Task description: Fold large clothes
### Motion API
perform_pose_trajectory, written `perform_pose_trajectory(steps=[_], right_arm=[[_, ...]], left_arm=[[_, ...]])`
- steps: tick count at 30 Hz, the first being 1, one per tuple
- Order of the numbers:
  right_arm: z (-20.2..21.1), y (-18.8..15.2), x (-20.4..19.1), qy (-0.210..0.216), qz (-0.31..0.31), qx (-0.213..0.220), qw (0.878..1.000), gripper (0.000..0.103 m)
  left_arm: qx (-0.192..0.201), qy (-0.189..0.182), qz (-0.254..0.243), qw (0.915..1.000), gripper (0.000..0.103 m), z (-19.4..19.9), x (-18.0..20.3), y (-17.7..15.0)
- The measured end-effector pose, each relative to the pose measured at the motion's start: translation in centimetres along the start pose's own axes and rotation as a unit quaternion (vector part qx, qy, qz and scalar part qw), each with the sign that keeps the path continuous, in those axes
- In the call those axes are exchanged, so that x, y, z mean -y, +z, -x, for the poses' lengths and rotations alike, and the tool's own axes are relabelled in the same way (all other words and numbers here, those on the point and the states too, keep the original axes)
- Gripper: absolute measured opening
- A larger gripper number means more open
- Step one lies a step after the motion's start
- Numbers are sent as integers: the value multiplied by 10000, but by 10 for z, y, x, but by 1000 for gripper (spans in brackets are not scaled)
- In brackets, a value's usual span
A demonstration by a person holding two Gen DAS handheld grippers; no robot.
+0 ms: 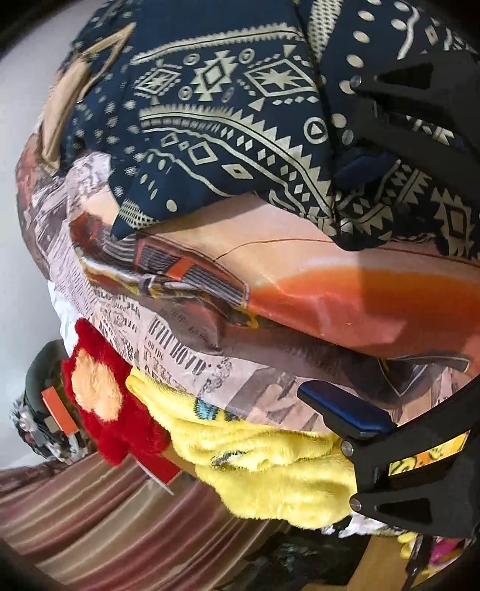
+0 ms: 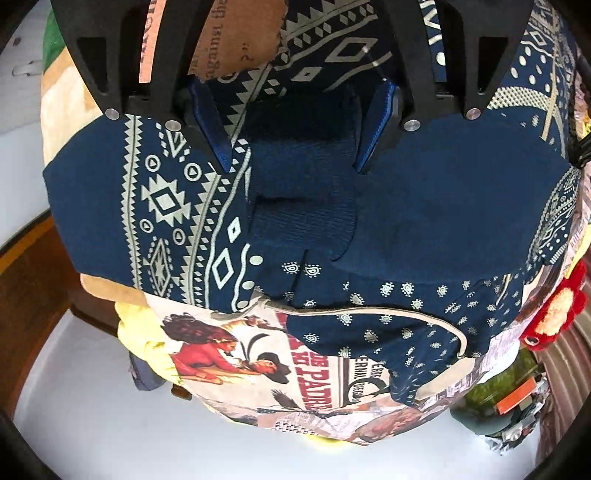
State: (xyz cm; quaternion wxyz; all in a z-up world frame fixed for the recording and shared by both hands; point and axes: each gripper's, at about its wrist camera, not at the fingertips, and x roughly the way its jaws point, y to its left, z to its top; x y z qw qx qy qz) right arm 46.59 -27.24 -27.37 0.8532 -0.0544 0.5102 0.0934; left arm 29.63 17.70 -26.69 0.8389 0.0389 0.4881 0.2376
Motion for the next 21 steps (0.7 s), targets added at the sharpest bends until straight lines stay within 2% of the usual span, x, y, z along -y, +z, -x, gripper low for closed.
perform_pose_trajectory(steps=[2, 5, 9, 13, 17, 19, 21], right_arm=[[2, -2, 1, -37, 16, 9, 10000, 67], [9, -8, 4, 14, 43, 11, 10000, 69], [23, -16, 11, 283, 8, -46, 9996, 73], [48, -19, 25, 573, -238, 67, 9981, 74], [74, -18, 44, 638, -435, 333, 9965, 74], [85, -18, 59, 588, -579, 442, 9956, 77], [93, -18, 76, 564, -757, 548, 9940, 85]], left_arm=[[-9, -4, -73, 10000, 97, -3, 4, 1], [-205, -302, 18, 9993, 97, -3, 2, 1], [-382, -527, -129, 9978, 97, 9, -2, -2], [-124, -692, -655, 9954, 97, 42, 6, -3], [92, -1112, -1014, 9886, 97, 76, 23, 7], [227, -1416, -1053, 9840, 97, 95, 34, 19], [400, -1589, -1066, 9807, 97, 108, 46, 36]])
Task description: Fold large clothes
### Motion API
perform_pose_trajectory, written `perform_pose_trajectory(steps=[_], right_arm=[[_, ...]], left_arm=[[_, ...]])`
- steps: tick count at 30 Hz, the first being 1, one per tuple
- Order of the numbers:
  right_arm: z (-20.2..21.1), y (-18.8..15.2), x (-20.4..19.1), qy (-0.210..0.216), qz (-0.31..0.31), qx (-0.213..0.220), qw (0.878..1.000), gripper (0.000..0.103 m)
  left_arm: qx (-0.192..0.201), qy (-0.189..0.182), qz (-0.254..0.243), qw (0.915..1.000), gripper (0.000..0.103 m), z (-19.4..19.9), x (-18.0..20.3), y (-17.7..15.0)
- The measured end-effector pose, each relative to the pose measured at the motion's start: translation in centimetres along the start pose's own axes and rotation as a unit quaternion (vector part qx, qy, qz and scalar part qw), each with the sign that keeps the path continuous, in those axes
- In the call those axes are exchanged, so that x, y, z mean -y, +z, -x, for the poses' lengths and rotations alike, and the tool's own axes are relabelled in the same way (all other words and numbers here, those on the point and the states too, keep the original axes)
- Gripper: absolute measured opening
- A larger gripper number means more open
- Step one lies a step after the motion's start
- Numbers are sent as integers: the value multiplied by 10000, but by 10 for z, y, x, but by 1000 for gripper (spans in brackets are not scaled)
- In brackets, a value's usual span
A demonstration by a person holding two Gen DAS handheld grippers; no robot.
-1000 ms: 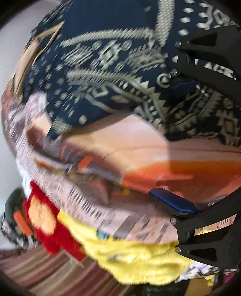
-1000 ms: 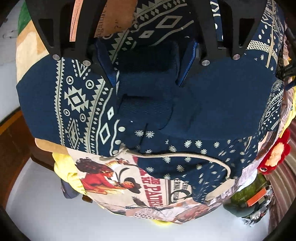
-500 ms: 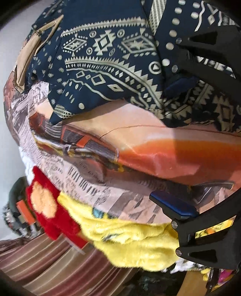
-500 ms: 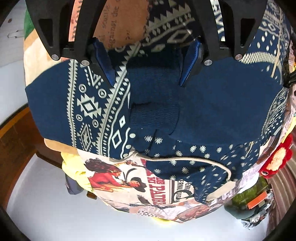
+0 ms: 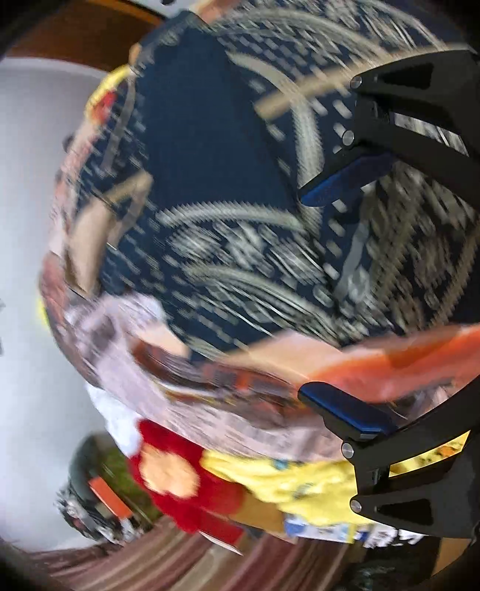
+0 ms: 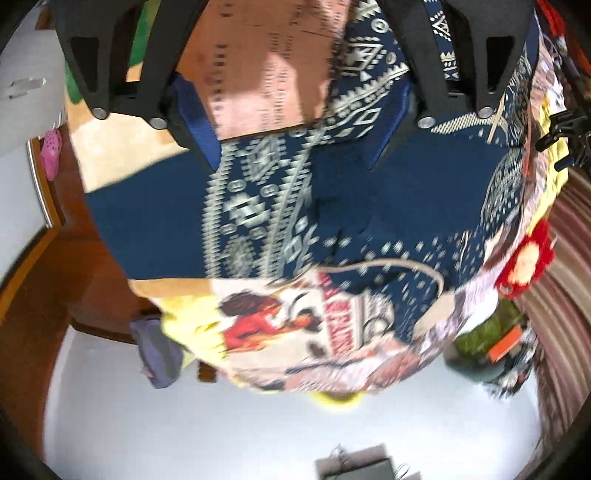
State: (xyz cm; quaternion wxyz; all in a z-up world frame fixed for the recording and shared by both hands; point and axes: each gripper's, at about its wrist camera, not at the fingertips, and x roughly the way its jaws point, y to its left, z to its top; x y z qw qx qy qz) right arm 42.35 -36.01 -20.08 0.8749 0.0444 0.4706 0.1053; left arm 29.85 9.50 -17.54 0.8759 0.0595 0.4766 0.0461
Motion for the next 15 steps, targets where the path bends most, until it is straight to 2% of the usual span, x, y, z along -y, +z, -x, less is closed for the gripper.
perform_pose_trajectory(steps=[4, 8, 15], right_arm=[[8, 4, 40, -225, -406, 127, 9988, 88], [0, 3, 88, -279, -1022, -22, 9944, 88], [-34, -6, 170, -209, -2325, -283, 9720, 88]], left_arm=[[198, -369, 63, 9991, 97, 2, 24, 32], [118, -773, 270, 9966, 98, -25, 41, 61], [-201, -1375, 398, 9895, 98, -74, 79, 85]])
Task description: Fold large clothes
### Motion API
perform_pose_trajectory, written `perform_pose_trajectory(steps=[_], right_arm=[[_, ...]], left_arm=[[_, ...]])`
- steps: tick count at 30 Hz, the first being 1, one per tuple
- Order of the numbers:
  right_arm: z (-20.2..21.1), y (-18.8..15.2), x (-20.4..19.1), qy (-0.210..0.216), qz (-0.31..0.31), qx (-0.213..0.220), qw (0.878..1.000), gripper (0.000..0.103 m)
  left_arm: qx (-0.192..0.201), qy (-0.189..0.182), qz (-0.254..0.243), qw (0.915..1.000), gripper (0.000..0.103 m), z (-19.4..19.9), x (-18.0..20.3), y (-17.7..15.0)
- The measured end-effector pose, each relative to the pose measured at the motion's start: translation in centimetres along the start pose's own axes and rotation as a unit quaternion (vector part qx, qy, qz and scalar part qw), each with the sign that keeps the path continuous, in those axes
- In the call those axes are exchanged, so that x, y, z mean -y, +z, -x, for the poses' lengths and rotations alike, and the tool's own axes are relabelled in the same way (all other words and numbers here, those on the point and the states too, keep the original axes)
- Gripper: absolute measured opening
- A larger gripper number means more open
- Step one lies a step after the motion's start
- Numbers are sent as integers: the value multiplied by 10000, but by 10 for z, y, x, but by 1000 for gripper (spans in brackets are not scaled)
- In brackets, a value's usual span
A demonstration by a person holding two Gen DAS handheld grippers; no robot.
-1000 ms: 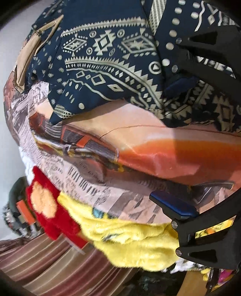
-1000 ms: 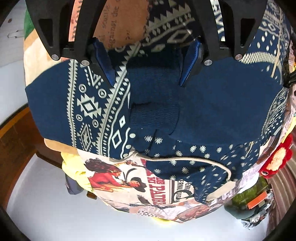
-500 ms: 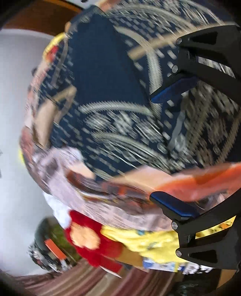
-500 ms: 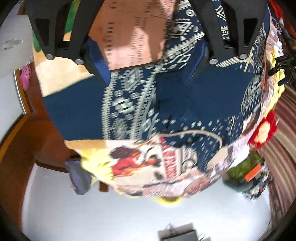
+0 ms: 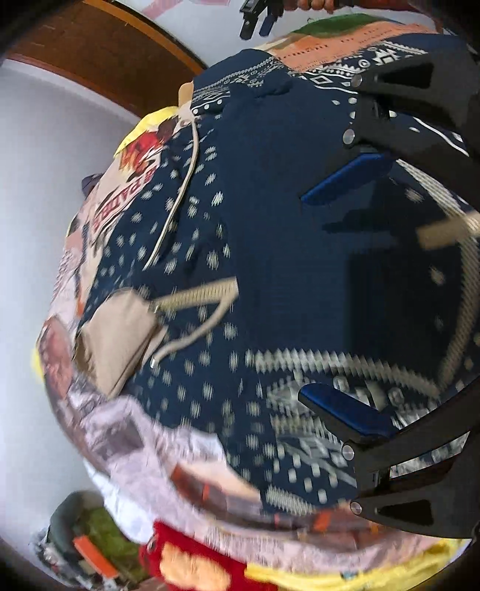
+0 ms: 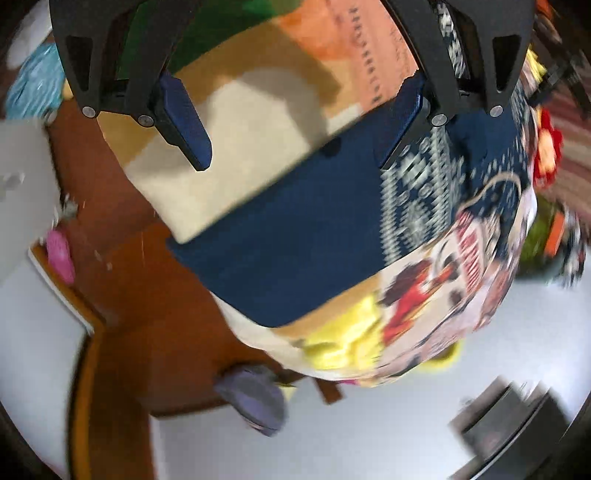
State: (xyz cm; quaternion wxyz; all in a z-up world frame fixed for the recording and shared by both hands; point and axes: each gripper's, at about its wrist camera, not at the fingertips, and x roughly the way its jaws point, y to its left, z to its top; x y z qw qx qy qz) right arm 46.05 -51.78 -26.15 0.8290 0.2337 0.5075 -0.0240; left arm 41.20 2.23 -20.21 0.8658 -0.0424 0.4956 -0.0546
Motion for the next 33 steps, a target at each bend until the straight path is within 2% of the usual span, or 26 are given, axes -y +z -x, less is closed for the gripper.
perform_pose_trajectory(steps=[2, 4, 6, 7, 10, 12, 13, 15, 17, 21, 27, 29, 33], right_arm=[[-10, 6, 15, 111, -353, -76, 9993, 87], [-20, 12, 25, 348, -648, -125, 9972, 80], [-35, 18, 34, 600, -987, -235, 9930, 69], [-41, 19, 36, 660, -1085, -254, 9916, 68], [-55, 26, 39, 773, -1239, -88, 9892, 63], [-57, 30, 38, 702, -1268, 24, 9894, 44], [-58, 32, 38, 632, -1300, 61, 9895, 39], [-59, 38, 38, 602, -1332, 149, 9892, 20], [-56, 41, 39, 681, -1377, 191, 9880, 12], [-37, 48, 28, 886, -1257, 334, 9875, 7], [19, 52, -40, 814, -96, 812, 9933, 6], [38, 49, -68, 939, 252, 955, 9907, 6], [78, 35, -136, 1410, 992, 1188, 9778, 6]], left_arm=[[-91, -132, -22, 9999, 98, -15, 7, 2], [-149, -223, -48, 9996, 98, -25, 13, 1], [-210, -298, -62, 9993, 98, -34, 17, 0], [-247, -343, -50, 9991, 98, -38, 19, -1], [-318, -379, -24, 9988, 98, -45, 21, -4], [-295, -351, -64, 9989, 98, -44, 23, -5], [-291, -349, -71, 9989, 98, -43, 23, -6], [-293, -349, -42, 9989, 98, -39, 22, -8], [-279, -338, -19, 9990, 98, -34, 20, -9], [-188, -307, 40, 9993, 98, -18, 14, -12], [80, -259, 126, 9996, 97, 16, 3, -13], [167, -264, 158, 9994, 97, 26, 0, -13], [325, -240, 202, 9990, 97, 45, -5, -16]])
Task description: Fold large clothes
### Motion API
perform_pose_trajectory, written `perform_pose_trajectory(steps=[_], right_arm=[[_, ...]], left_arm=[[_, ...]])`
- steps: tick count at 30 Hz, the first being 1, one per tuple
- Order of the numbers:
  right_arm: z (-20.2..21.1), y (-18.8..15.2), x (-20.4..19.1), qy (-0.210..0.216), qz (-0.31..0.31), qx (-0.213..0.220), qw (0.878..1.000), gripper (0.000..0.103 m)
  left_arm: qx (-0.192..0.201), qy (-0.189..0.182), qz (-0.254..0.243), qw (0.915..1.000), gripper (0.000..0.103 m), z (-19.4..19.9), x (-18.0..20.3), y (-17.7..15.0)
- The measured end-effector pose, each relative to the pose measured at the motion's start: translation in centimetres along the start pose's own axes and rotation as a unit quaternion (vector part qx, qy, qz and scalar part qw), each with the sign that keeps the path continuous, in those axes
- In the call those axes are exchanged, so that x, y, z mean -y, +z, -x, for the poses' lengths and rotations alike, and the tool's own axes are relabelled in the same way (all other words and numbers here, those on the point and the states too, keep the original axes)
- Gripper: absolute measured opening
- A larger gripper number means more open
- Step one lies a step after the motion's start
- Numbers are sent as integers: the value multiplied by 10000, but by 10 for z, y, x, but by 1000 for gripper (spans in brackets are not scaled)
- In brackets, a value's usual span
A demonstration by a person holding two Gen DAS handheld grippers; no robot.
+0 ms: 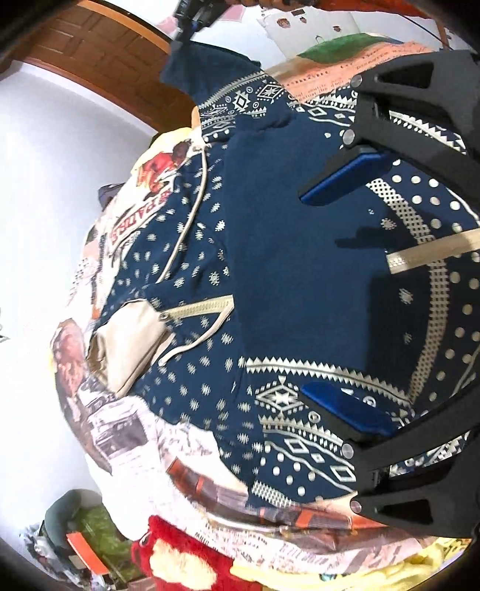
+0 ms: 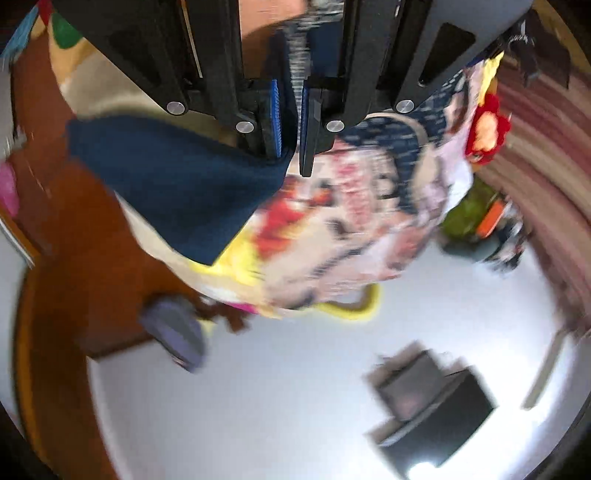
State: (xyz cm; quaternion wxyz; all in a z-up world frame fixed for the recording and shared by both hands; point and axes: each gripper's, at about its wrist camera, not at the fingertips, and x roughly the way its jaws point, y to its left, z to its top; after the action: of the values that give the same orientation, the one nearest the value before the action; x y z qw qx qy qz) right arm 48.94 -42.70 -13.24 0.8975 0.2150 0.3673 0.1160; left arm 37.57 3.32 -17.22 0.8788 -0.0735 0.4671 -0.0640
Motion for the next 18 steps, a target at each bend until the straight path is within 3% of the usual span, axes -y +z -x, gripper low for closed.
perform_pose_trajectory(steps=[5, 10, 13, 18], right_arm=[[-7, -17, -94, 662, 732, -211, 9949, 6], [-61, -82, -168, 818, 1329, -1102, 9816, 6], [-100, -133, -189, 701, 1493, -1808, 9696, 6], [-136, -189, -178, 194, 1703, -2355, 9566, 7]], left_arm=[[127, 99, 22, 9999, 98, 21, -8, -5], [222, 121, 134, 9996, 98, 43, -22, -17], [242, 187, 176, 9994, 97, 53, -32, -27], [185, 377, 183, 9989, 98, 65, -47, -46]])
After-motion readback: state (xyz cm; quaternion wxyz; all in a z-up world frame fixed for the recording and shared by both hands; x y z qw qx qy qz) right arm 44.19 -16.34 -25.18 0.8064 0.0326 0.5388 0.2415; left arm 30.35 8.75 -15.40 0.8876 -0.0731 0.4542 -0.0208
